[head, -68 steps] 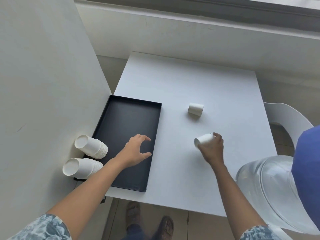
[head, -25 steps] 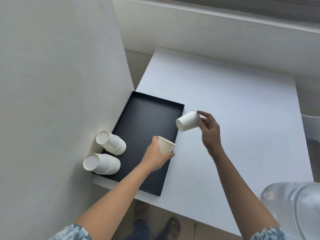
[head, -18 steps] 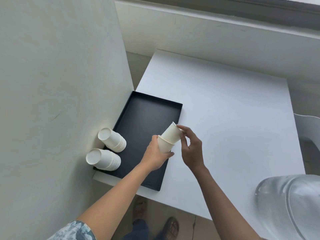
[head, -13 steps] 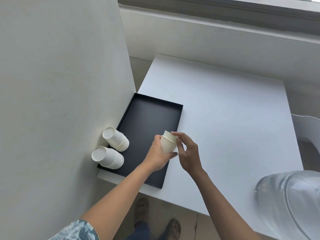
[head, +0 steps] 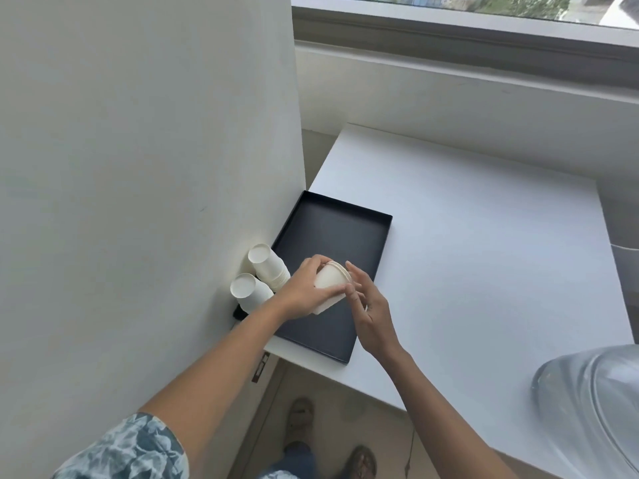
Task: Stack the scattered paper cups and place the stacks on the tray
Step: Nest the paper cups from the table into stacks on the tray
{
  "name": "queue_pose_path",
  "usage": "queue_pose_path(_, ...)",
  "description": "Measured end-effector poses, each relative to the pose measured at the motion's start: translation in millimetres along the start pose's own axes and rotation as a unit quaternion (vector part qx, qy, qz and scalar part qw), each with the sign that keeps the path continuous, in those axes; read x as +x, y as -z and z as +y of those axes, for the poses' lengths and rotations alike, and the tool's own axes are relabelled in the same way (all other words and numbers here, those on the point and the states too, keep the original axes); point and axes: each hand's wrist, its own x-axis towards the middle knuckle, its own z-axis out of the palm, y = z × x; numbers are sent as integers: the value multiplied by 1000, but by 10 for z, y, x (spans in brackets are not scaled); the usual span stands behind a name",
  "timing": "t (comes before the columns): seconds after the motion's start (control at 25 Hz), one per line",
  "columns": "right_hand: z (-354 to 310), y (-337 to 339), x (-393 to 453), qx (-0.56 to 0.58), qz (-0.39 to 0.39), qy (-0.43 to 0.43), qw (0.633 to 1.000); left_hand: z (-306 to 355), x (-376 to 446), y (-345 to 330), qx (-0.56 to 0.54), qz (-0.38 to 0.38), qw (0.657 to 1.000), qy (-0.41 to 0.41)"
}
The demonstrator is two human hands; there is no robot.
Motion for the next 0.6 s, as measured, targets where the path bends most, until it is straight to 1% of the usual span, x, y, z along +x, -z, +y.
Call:
queue_pose_path(0.08, -33, -49, -57, -4, 7, -4, 1000, 46, -97, 269, 18, -3, 1000, -5)
queue_pose_path(0.12, -35, -53, -88, -8, 12, -2, 1000, 73, -139, 429, 55, -7, 998, -2)
queue_pose_path(0.16, -33, -48, -121, -12, 17, -1, 1000, 100, -179, 606, 118, -11, 993, 7)
queue_pose_path(0.2, -26, -34, -157, -12, 22, 0, 1000, 128, -220, 784, 206, -16, 978, 18)
queue_pose_path(0.24, -14, -10, -193, -11, 26, -1, 1000, 155, -256, 944, 310, -22, 950, 31)
queue_pose_path(0.28, -1, 20, -231, -12, 32, -3, 999, 174, -284, 1076, 410, -27, 911, 41)
queue_pose_path(0.36, 35, 84, -300, -17, 42, -12, 999, 172, -303, 1229, 553, -43, 830, 58)
queue_pose_path(0.48, 80, 161, -405, -30, 41, -25, 998, 84, -291, 1199, 685, -73, 722, 53)
queue_pose_path(0.52, 93, 183, -435, -33, 39, -26, 998, 40, -274, 1160, 713, -79, 695, 42)
queue_pose_path(0.56, 102, 202, -457, -35, 39, -27, 998, -8, -252, 1127, 729, -81, 678, 33)
queue_pose_path(0.6, 110, 223, -473, -37, 40, -29, 998, -54, -223, 1098, 736, -79, 672, 27)
